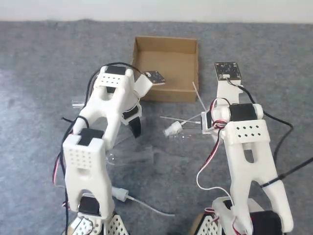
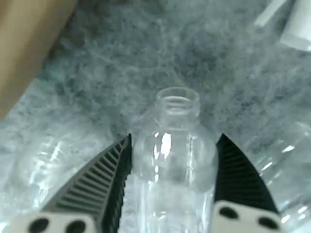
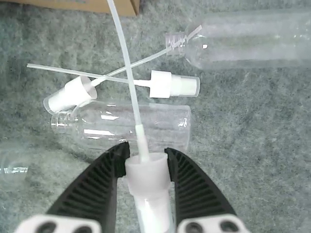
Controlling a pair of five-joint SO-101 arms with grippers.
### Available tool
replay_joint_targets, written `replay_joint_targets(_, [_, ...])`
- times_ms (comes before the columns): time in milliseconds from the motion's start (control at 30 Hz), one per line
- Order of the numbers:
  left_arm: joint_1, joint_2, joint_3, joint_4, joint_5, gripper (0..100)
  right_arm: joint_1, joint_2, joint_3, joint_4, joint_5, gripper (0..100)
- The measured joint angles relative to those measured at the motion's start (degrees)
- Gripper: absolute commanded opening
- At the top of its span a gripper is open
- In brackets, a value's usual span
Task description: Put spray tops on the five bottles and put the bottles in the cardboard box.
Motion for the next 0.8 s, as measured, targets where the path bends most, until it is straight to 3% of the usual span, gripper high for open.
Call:
replay_joint_targets(167, [0.09,1.58,-4.22,3.96,-0.35,14,0.00,0.00,0.00,0.00,0.00,0.9])
replay_joint_targets(500, [0.62,0.70,-8.62,8.70,0.88,14,0.00,0.00,0.00,0.00,0.00,0.9])
replay_joint_targets(800, [0.62,-21.19,-1.85,8.88,3.52,14,0.00,0.00,0.00,0.00,0.00,0.9])
